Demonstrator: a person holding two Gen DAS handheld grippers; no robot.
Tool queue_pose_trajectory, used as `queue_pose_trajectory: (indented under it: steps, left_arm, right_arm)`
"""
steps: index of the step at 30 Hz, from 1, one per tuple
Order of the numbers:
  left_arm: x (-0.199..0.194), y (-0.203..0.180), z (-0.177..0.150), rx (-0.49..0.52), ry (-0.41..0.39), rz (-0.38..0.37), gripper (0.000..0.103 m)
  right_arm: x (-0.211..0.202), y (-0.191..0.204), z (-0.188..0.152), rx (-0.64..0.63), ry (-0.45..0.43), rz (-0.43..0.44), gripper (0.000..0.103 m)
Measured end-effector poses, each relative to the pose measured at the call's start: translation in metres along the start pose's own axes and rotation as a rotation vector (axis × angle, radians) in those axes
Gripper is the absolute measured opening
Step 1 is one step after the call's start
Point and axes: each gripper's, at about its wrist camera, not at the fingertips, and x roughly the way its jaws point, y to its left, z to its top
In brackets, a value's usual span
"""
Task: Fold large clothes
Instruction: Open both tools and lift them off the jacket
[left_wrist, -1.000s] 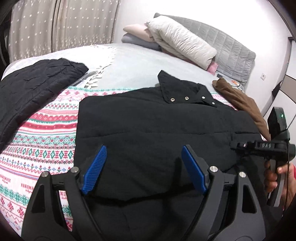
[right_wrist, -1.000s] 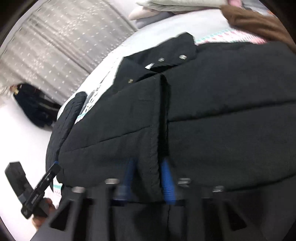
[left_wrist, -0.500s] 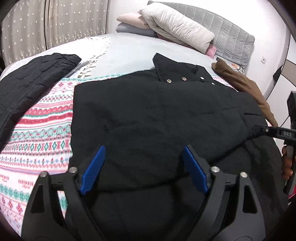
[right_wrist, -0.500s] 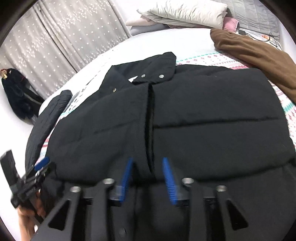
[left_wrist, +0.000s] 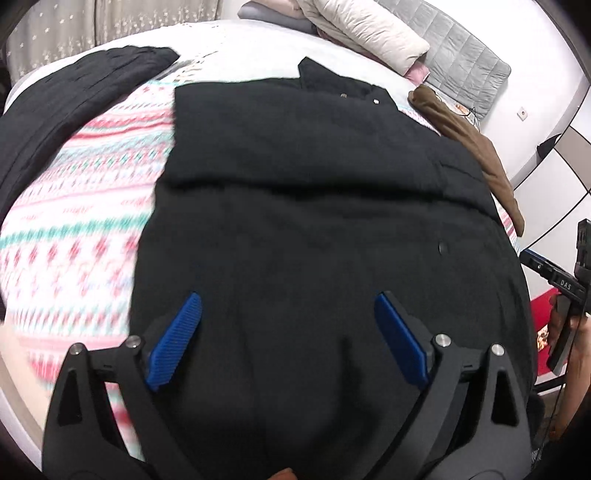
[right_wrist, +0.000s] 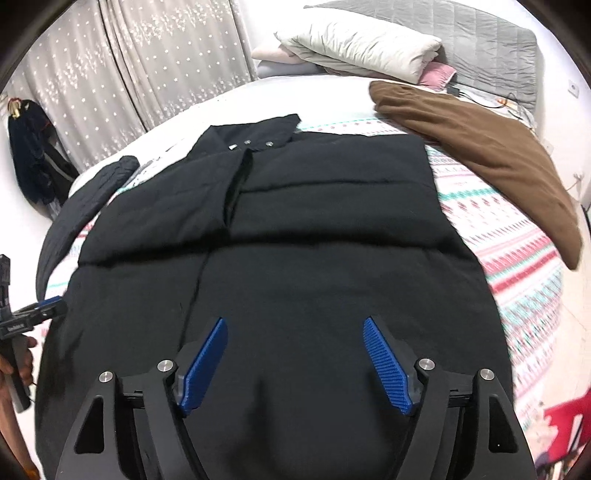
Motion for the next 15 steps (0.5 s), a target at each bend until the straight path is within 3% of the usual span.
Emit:
queue_pose_trajectory:
  steps: [8, 15]
  left_arm:
    - [-0.028, 0.02, -0.059, -0.022, 0.035, 0.035, 0.095]
    - [-0.043, 0.02, -0.086, -0.004, 0.057, 0.07, 0.095]
  right_arm:
    - [-0.03, -0.022, -0.048, -0.019, 0.034, -0.023, 0.08]
    - [-0.04, -0.03, -0.083, -0.134, 0.062, -0.119, 0.08]
